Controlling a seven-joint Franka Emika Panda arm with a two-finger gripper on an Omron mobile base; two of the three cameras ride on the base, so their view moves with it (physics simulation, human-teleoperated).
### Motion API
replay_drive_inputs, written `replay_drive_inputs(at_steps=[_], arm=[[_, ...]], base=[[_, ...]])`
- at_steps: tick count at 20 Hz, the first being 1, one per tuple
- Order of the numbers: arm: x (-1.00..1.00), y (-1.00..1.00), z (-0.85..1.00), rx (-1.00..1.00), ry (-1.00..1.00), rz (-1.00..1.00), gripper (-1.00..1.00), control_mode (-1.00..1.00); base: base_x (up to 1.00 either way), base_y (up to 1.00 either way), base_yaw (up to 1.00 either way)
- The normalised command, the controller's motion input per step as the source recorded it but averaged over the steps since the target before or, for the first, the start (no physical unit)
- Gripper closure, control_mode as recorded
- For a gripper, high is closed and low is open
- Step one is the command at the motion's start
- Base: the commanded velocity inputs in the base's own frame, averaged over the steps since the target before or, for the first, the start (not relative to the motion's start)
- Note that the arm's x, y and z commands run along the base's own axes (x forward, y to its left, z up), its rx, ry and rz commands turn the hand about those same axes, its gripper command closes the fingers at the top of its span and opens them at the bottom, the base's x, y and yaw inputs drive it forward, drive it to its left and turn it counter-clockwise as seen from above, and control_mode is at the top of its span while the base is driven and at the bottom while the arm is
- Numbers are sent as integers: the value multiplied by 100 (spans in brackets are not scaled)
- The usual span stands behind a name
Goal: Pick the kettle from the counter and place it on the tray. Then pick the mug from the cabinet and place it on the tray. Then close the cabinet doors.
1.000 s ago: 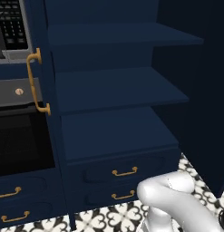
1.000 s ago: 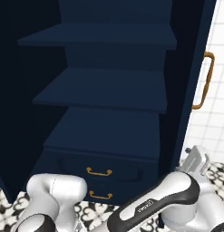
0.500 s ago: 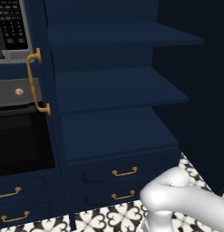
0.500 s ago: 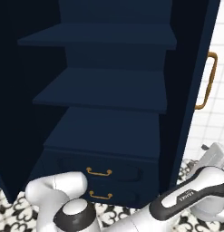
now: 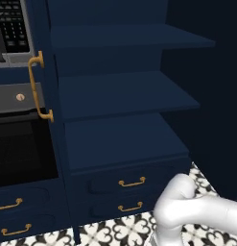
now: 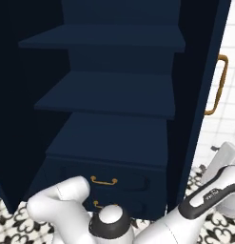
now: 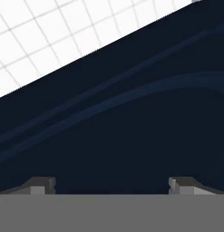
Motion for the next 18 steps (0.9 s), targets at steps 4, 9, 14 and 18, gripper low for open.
replay_drive_inputs(at_steps=[4,9,14,18], arm=[[70,60,-9,-1,29,2,-100,-100],[73,63,-15,0,29,1,-100,-100],[64,68,-21,0,23,4,-100,-100],[49,73,-25,0,9,6,-100,-100]], base=[[0,0,0],[0,0,0],[0,0,0],[0,0,0]])
